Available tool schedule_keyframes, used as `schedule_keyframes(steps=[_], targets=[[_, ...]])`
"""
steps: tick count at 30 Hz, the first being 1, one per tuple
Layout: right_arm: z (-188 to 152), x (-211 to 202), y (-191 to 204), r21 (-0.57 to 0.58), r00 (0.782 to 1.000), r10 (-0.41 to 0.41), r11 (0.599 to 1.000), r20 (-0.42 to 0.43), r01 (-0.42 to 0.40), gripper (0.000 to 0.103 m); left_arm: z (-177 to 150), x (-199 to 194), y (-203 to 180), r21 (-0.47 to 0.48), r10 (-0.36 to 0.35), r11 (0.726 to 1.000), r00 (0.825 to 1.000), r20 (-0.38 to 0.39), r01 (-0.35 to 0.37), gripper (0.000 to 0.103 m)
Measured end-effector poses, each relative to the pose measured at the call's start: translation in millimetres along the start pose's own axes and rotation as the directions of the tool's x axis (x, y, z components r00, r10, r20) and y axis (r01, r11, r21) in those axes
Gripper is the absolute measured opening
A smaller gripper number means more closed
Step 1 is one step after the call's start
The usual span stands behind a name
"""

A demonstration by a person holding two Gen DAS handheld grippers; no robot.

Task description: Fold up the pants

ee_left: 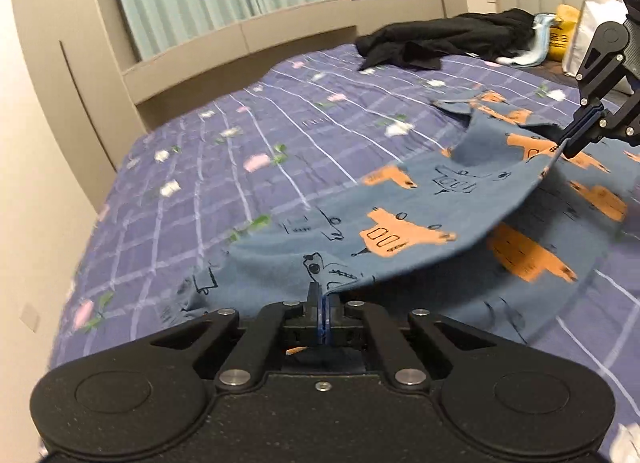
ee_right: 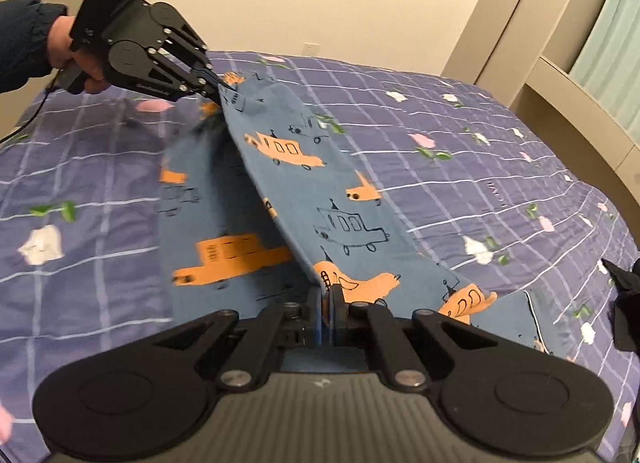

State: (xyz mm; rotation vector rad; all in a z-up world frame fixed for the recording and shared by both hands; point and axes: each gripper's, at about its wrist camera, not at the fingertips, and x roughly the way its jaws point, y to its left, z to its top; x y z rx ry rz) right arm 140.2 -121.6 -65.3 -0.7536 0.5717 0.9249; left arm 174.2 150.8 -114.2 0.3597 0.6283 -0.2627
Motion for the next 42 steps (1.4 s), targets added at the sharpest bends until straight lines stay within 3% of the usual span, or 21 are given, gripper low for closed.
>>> schedule_keyframes(steps=[8,19,24,28,31,35,38,42], targets=[[-14.9,-6.9,33.6,0.022,1.0,0.031,0.999,-0.002,-0.03,0.003,-24.9,-11.1,-12.3,0.026,0.022,0.999,0.999,-0.029,-0.022,0.0],[-30.0,15.1,54.4,0.063,0.995,0.096,0.994,-0.041,-0.093,0.004,-40.9,8.3,-25.9,0.158,0.02,0.987,0.99,-0.141,0.003,0.005],[-30.8,14.4,59.9,0.068,0.994,0.105,0.992,-0.031,-0.103,0.004,-37.7,1.1,-26.6,0.155,0.029,0.988,0.993,-0.115,-0.011,0.005],[-32.0,10.0,59.1,0.069,0.994,0.105,0.992,-0.02,-0.104,0.004,-41.4,0.6,-27.8,0.184,0.042,0.983,0.989,-0.144,-0.015,0.005],[-32.0,3.5,58.2,0.074,0.997,0.08,0.994,-0.004,-0.08,0.005,-43.0,-3.1,-29.4,0.2,0.057,0.979,0.987,-0.152,-0.026,0.012],[-32.0,-5.4,62.9,-0.041,1.0,0.003,0.999,-0.014,-0.004,0.025,-41.1,-18.1,-35.3,0.216,0.075,0.975,0.99,-0.121,-0.047,0.022],[-33.2,-4.1,66.3,-0.15,0.998,-0.032,0.988,-0.047,0.025,0.025,-38.6,-30.1,-38.6,0.185,0.073,0.981,0.993,-0.096,-0.055,0.029],[-32.0,5.0,69.4,-0.263,0.996,-0.061,0.964,-0.066,0.042,0.025,-36.0,-38.8,-41.7,0.13,0.062,0.99,0.994,-0.09,-0.05,0.032]])
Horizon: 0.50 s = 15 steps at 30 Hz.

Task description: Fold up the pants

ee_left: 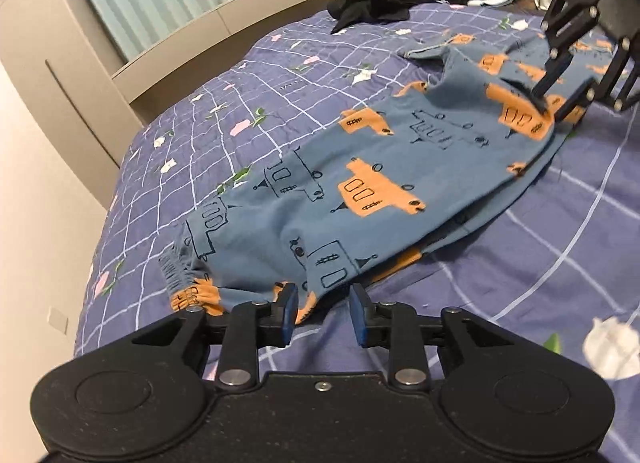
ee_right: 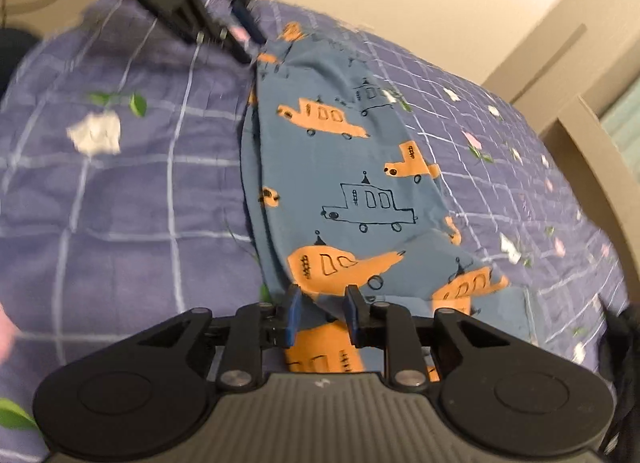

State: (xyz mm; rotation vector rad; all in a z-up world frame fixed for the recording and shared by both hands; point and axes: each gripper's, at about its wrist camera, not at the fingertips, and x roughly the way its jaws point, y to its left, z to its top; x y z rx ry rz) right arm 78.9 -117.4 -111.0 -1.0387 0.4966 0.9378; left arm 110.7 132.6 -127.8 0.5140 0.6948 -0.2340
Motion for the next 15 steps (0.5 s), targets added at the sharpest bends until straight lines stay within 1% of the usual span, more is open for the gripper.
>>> schedule_keyframes(steps=[1,4,5,6,7,8,9,10,12,13,15], targets=[[0.8,4.0,2.6,-0.043,1.0,-0.007,0.999,-0.011,0.006,0.025,0.3,-1.1,-1.7,-0.007,-0.004,1.0,1.0,-0.001,0.004,0.032],[0.8,12.8,11.7,-0.146,0.999,-0.011,0.989,-0.032,0.006,0.022,1.8,-5.2,-6.1,-0.025,-0.016,1.0,1.0,0.002,0.016,0.038],[0.6,14.7,14.9,-0.172,0.999,-0.012,0.985,-0.036,0.006,0.011,2.7,-6.8,-7.4,-0.033,-0.02,0.999,1.0,0.007,0.02,0.04],[0.1,15.4,17.3,-0.189,0.999,-0.011,0.982,-0.037,0.003,0.004,3.9,-8.0,-8.3,-0.044,-0.026,0.999,1.0,0.01,0.026,0.042],[-0.4,15.2,19.3,-0.201,0.999,-0.009,0.98,-0.039,0.001,0.002,5.1,-9.7,-9.3,-0.052,-0.029,0.998,0.999,0.013,0.03,0.042],[-1.0,13.9,20.2,-0.196,0.999,-0.01,0.981,-0.033,0.003,0.002,7.3,-11.1,-10.5,-0.061,-0.033,0.998,0.999,0.016,0.034,0.042],[-1.6,11.1,17.8,-0.168,1.0,0.001,0.986,-0.027,-0.005,0.002,9.9,-12.7,-12.0,-0.066,-0.036,0.997,0.999,0.021,0.037,0.042],[-2.0,6.0,14.5,-0.126,1.0,0.017,0.992,-0.018,-0.019,0.001,12.6,-14.6,-13.9,-0.071,-0.042,0.997,0.999,0.03,0.044,0.042],[-3.7,-8.2,8.9,-0.044,0.999,0.03,0.999,0.021,-0.029,0.001,19.4,-17.2,-18.1,-0.084,-0.063,0.994,0.997,0.05,0.067,0.047],[-4.3,-12.6,7.3,-0.016,0.998,0.045,0.999,0.033,-0.045,0.001,24.1,-17.5,-22.0,-0.091,-0.079,0.992,0.995,0.06,0.084,0.048],[-7.1,-15.3,10.0,0.01,0.996,0.075,0.997,0.04,-0.075,0.0,34.4,-15.7,-31.7,-0.089,-0.101,0.99,0.992,0.075,0.108,0.048]])
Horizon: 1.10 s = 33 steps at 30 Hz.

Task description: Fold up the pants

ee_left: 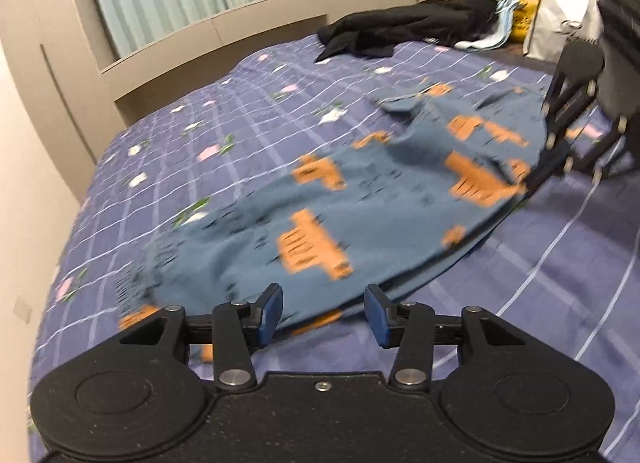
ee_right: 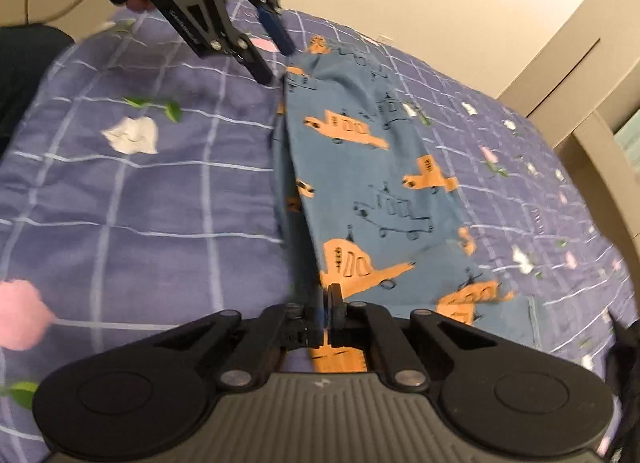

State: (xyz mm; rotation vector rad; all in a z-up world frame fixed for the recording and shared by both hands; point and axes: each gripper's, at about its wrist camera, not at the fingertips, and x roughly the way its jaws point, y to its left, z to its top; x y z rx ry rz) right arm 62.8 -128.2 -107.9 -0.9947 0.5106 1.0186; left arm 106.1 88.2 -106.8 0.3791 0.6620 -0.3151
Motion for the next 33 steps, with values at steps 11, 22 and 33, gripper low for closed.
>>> schedule_keyframes(steps=[11,22,33], targets=[[-29.0,-56.6,-50.0,0.333,0.992,-0.083,0.942,0.095,0.047,0.06,79.9,44.5,-72.1,-0.077,-0.258,0.959,0.952,0.167,0.274,0.07],[-29.8,-38.4,-200.9,0.378,0.985,-0.149,0.91,-0.084,0.17,0.063,87.7,104.3,-126.1,-0.146,-0.327,0.926,0.934,0.143,0.347,0.07],[1.9,108.1,-262.4,0.036,0.925,0.101,0.995,-0.365,-0.095,0.046,74.7,117.5,-137.9,-0.13,-0.422,0.889,0.896,0.136,0.438,0.076]])
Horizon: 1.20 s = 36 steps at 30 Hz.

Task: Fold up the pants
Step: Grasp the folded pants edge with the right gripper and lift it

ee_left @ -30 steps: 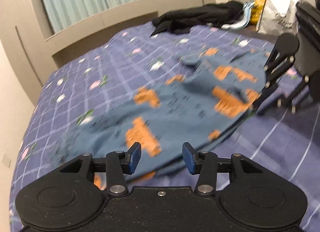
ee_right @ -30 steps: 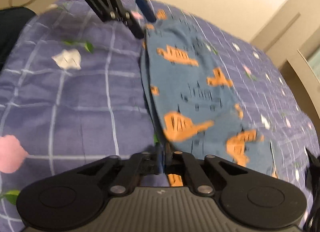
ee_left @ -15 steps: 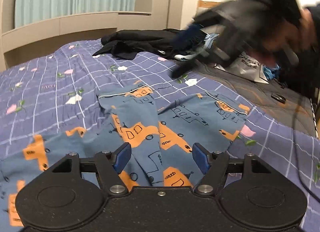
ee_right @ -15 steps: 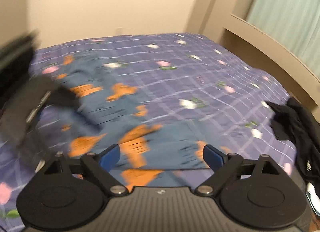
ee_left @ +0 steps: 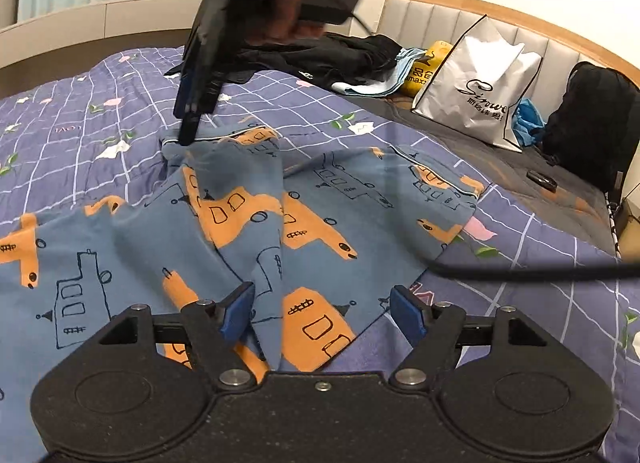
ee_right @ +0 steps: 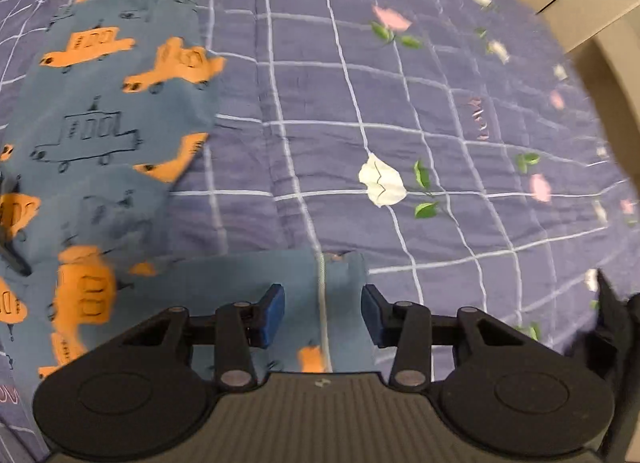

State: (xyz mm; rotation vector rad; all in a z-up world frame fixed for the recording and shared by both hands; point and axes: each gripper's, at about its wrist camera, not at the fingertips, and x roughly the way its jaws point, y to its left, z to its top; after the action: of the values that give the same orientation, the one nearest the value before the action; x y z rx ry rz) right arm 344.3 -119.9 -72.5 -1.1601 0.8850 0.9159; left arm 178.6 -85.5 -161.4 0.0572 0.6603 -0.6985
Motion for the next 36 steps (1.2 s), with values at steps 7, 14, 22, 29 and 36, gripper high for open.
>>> schedule_keyframes(steps=[7,14,22,29,36], targets=[[3.4,27.1,-48.9,0.096,0.977,0.198,0.977,-0.079,-0.19,0.041,-3.0,1.1,12.7,-0.092,-0.043,0.995,0.999,0.019,0.045,0.078],[16.4,17.8,-67.3,0.091,0.967,0.242,0.968,-0.073,-0.236,0.043,-4.9,0.8,13.3,-0.106,-0.046,0.993,0.999,0.025,0.049,0.079],[27.3,47.2,-61.5,0.057,0.964,0.226,0.974,-0.141,-0.22,0.041,-5.2,1.1,17.8,-0.146,-0.066,0.987,0.997,0.035,0.07,0.081],[11.4,25.5,-44.7,0.023,0.981,0.188,0.982,-0.041,-0.188,0.007,-5.6,-0.1,23.5,-0.16,-0.085,0.983,0.995,0.05,0.092,0.082],[-84.6,-96.9,-18.9,0.257,0.964,-0.012,0.965,0.266,-0.059,0.006,-3.6,-22.8,40.5,-0.251,-0.095,0.96,0.986,0.134,0.126,0.08]])
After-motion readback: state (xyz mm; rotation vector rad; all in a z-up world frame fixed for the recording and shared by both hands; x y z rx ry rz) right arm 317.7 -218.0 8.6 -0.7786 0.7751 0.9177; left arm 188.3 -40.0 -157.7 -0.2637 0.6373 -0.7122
